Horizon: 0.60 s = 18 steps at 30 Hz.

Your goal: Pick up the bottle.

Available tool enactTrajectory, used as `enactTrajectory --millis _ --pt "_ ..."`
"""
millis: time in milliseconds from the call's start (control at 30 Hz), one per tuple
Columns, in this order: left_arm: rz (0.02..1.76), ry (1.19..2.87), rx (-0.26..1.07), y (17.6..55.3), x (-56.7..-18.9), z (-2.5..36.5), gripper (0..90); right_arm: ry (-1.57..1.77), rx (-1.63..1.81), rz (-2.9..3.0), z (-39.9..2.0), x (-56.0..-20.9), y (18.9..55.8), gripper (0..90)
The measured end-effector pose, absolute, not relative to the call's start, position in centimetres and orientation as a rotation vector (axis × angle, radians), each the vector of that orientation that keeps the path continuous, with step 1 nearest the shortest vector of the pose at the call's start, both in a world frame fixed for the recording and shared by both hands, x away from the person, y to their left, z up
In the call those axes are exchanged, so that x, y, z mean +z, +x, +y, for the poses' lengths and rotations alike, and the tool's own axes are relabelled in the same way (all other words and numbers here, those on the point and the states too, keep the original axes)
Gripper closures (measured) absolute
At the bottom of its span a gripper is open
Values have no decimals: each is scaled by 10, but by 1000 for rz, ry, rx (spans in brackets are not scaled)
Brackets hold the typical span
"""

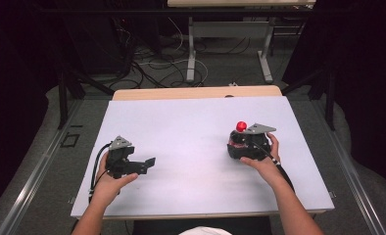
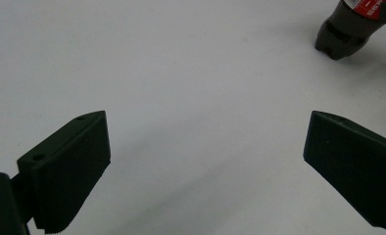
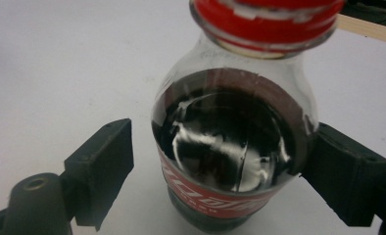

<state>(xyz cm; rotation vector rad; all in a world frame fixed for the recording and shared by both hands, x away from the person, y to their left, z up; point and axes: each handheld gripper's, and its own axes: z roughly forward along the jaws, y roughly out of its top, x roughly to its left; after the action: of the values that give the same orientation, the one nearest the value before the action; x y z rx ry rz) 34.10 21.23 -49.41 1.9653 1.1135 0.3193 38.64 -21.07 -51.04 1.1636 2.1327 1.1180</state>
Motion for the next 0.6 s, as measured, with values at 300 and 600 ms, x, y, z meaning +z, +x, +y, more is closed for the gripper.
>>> enactTrajectory --millis 300,600 --pt "1124 1969 316 342 -497 212 42 1209 1118 2131 -215 -518 390 236" --pt "1124 1968 334 343 -499 214 42 1209 1140 2130 -218 -520 388 279"
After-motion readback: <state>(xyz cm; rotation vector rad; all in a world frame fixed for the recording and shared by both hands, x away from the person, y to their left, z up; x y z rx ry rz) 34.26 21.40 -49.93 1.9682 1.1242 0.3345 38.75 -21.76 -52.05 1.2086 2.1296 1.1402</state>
